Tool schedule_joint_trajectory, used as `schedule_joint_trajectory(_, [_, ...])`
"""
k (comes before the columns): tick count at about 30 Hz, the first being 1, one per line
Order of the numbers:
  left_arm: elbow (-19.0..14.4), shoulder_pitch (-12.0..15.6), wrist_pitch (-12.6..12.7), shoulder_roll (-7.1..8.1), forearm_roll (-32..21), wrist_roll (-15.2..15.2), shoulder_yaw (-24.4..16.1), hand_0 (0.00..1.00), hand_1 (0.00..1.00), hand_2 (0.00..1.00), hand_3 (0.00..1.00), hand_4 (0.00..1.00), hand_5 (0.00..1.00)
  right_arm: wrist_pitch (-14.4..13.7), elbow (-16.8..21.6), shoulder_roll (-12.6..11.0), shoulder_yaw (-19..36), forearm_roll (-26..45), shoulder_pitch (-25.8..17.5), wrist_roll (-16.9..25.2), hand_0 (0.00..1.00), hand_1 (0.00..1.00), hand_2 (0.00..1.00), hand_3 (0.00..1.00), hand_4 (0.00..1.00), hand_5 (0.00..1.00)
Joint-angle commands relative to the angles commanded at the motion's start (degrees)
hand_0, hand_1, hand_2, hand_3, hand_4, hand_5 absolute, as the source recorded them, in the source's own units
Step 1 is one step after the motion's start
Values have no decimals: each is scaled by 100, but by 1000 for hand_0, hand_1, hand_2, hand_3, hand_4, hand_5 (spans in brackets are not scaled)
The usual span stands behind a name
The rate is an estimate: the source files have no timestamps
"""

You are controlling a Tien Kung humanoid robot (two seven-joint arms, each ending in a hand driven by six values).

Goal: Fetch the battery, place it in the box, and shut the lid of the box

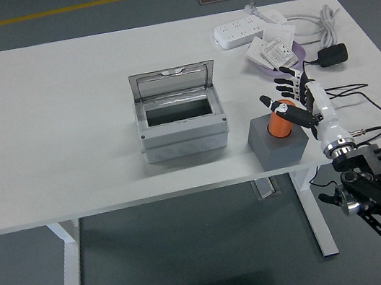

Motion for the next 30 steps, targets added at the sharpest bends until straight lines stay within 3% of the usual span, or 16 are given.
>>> schedule_joint_trajectory(24, [0,-59,2,-16,46,-3,25,697,799,758,808,885,371,-110,-100,55,-349,178,26,70,744,710,706,806,936,262])
schedule_joint_trajectory(25, [0,-62,4,-13,46,-6,26,695,799,758,807,885,370,-125,-104,54,-355,178,27,71,735,685,684,771,819,133])
schedule_joint_trajectory(30, [0,-67,8,-9,54,-13,28,695,799,758,807,885,370,-192,-105,51,-367,203,26,67,735,685,684,771,819,133])
